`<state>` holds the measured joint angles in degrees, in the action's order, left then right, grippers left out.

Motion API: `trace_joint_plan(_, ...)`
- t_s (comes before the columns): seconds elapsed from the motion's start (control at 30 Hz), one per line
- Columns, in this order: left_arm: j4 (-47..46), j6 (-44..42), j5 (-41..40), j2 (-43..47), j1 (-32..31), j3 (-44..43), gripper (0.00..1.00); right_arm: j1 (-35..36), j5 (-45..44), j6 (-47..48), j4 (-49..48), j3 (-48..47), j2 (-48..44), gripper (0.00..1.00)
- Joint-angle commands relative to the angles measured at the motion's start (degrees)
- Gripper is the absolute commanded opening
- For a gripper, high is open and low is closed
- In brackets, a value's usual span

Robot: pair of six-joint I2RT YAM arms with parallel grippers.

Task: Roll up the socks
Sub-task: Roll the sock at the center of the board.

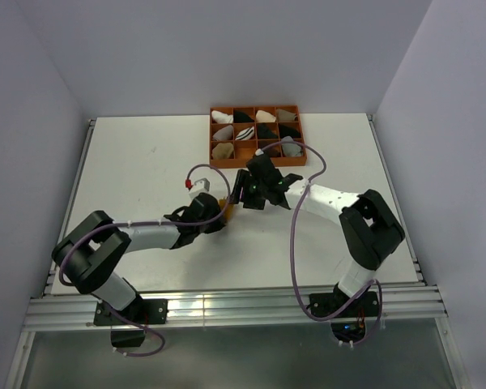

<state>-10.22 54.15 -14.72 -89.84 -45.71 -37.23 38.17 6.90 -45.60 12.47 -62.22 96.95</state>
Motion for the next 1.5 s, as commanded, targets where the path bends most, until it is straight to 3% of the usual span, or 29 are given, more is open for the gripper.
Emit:
trace_joint_plan(0.0, -5.67, 3.85, 15.32, -0.07, 3.87, 3.12, 0.01, 0.76, -0.48, -0.89, -5.08, 1.74, -1.41, 0.65)
trace_joint_plan(0.33, -13.25, 8.16, 32.91, -4.73, 11.52, 4.71, 0.01, 1.03, 2.33, -1.16, -12.03, 2.89, 2.36, 0.67)
trace_joint_plan(1.03, -16.76, 10.10, 35.90, -5.60, 13.28, 6.91, 0.01, 1.55, 0.22, -1.24, -7.38, -3.35, 9.66, 0.65)
trace_joint_plan(1.2, -17.03, 10.19, 35.38, -6.13, 13.20, 7.26, 0.01, 2.52, -2.58, -0.36, -0.44, -7.56, 11.33, 0.63)
trace_joint_plan(1.33, -15.80, 9.57, 33.97, -4.82, 13.19, 7.44, 0.01, 3.05, -6.01, -0.80, 4.57, -8.97, 12.04, 0.54)
trace_joint_plan(1.4, -15.19, 9.31, 33.36, -3.85, 13.19, 7.44, 0.01, 3.05, -7.33, -1.07, 7.73, -10.03, 12.65, 0.33)
trace_joint_plan(1.47, -15.09, 9.22, 33.09, -3.59, 13.20, 7.61, 0.01, 2.96, -8.81, -0.63, 10.98, -11.69, 13.96, 0.19)
